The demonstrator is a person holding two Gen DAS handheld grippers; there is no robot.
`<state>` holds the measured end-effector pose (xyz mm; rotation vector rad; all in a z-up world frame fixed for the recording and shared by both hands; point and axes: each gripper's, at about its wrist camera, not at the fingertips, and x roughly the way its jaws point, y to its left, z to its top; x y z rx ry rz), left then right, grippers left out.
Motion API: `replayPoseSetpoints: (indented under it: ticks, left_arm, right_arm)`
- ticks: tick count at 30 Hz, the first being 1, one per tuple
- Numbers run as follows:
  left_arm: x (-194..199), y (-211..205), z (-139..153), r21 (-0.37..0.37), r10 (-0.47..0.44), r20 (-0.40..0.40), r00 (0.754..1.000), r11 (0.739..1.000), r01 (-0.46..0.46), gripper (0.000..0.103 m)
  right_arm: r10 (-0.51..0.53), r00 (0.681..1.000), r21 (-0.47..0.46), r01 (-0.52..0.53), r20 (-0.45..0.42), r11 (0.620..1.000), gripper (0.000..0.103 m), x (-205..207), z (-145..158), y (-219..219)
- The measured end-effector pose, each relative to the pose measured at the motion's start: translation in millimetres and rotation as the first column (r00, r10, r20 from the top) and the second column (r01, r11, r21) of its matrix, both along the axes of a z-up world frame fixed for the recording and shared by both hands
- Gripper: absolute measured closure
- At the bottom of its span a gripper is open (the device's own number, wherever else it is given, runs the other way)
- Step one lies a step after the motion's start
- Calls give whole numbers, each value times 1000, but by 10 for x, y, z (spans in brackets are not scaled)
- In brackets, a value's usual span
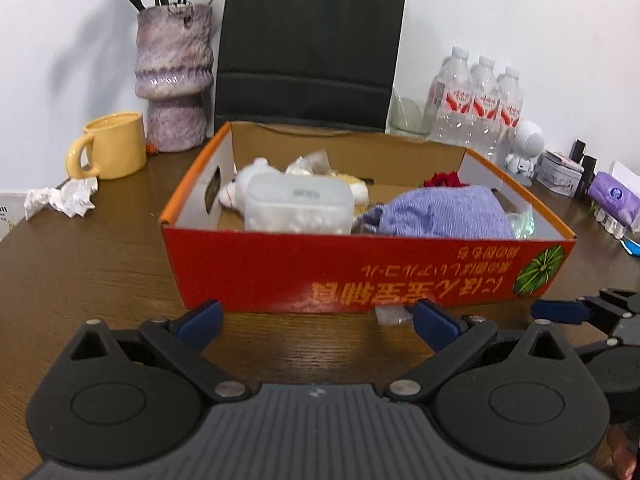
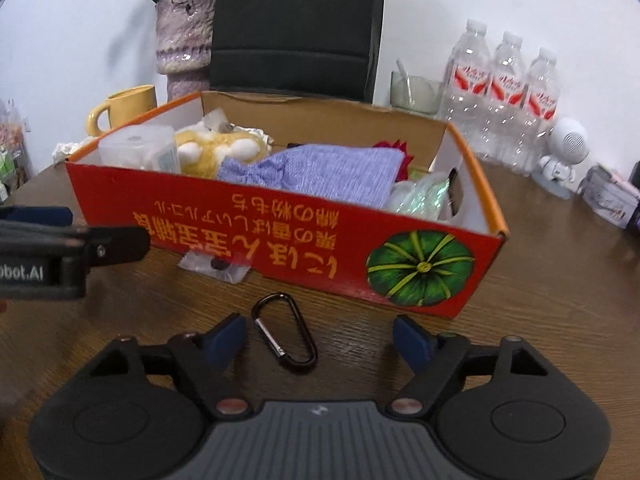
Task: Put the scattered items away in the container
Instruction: 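Grasp the black carabiner with the right gripper while the left grasps a small clear wrapper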
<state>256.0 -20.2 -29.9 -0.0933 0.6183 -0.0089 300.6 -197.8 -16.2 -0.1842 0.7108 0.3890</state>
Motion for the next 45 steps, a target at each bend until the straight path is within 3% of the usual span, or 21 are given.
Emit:
replayPoseSetpoints:
  ticks: [3,5,6,7,18,20,21,23,24,25,26,30,31,33,35,41,42,44,45]
  left_arm:
    - [21,-35,-45,0,-11,-7,1000,1000,11,0]
    - [44,-62,-69,4,-18,-11,1000,1000,18,0]
    - [57,-82,-83,5,-19,-15,1000,1000,19,0]
    - [69,-108,-93,6,-21,-19,1000,1000,21,0]
    - [261,-549,-176,32,-15,-40,999,999,16,1]
    - [304,-617,-206,58,9,-58,998,998,-6,10]
    - [320,-637,-225,67,20,-68,997,998,-16,20]
    - [313,-684,-233,91,26,-57,998,996,-21,28]
    - [300,-700,-227,90,24,-52,998,996,-19,37]
    - [280,-717,-220,88,15,-46,999,996,-11,57]
    - [260,-738,-213,88,-1,-40,999,996,5,65]
    - [173,-762,-216,107,-15,-22,1000,994,17,73]
    - [158,-751,-212,97,-30,-19,999,995,32,97]
    - [129,-726,-213,49,-64,-37,997,997,66,101]
    - [101,-740,-222,77,-78,-31,996,994,80,102]
    - [33,-668,-204,38,-94,-28,995,995,95,101]
    - [21,-646,-195,30,-86,-23,996,996,86,97]
    - [41,-627,-181,35,-53,-20,998,998,53,64]
    - [64,-632,-174,43,-39,-15,999,998,40,34]
  right_arm:
    - [21,1000,57,-20,-17,998,29,40,-25,-50]
    - [39,999,60,-39,-2,997,47,23,-24,-55]
    - [43,999,68,-43,0,997,74,9,-10,-65]
    - [40,999,66,-40,3,997,78,-4,6,-75]
    - [5,1000,84,-4,-5,996,78,19,21,-392]
    - [-1,1000,88,1,-6,996,78,22,19,-447]
    - [-3,1000,92,3,-8,996,78,28,20,-473]
    - [-2,1000,97,3,-10,995,78,44,20,-512]
    - [0,1000,98,1,-10,995,78,47,18,-520]
    - [2,1000,98,-1,-10,995,78,44,19,-524]
    - [4,1000,98,-3,-9,995,78,39,18,-522]
    - [10,1000,103,-9,-10,995,78,8,9,-517]
    - [11,1000,104,-10,-10,995,78,6,11,-515]
    - [11,1000,104,-10,-9,995,78,3,9,-517]
    - [11,1000,105,-10,-10,994,78,7,9,-519]
    - [11,1000,106,-10,-11,994,78,8,7,-521]
    - [11,1000,107,-9,-12,994,78,8,6,-522]
    - [10,1000,108,-9,-12,994,78,9,7,-522]
    - [10,1000,109,-9,-12,994,78,11,6,-523]
